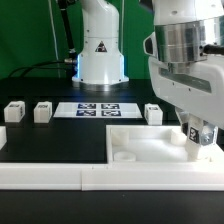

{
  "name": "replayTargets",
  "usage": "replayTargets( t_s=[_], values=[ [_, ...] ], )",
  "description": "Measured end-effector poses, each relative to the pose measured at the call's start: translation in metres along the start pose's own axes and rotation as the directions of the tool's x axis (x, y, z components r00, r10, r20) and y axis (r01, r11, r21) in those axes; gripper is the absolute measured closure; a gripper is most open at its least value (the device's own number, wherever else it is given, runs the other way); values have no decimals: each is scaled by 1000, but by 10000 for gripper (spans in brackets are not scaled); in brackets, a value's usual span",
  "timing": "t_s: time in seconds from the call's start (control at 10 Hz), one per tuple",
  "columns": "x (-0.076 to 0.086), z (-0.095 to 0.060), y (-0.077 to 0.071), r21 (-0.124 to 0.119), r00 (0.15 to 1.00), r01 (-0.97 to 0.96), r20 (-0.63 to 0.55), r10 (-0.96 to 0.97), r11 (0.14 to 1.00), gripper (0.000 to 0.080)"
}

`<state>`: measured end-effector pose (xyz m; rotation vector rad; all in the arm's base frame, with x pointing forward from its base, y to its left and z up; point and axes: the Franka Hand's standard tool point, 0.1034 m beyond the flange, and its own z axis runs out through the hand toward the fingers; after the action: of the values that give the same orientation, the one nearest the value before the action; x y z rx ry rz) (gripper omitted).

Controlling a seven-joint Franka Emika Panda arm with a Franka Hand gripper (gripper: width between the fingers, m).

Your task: Assemble square table

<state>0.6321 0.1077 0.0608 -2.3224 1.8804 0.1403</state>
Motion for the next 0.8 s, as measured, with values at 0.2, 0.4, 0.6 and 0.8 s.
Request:
replayTargets(
  t_s=[0.2, 0.4, 0.6, 0.8],
  values=[
    [1, 0, 1, 2, 990, -142, 11, 142, 990, 509],
    [2, 0, 1, 2, 978, -207, 13, 207, 978, 509],
    [0, 1, 2, -6, 990, -138, 13, 139, 990, 436],
    [-5, -3, 3, -32, 992, 125, 34, -124, 992, 230]
  ],
)
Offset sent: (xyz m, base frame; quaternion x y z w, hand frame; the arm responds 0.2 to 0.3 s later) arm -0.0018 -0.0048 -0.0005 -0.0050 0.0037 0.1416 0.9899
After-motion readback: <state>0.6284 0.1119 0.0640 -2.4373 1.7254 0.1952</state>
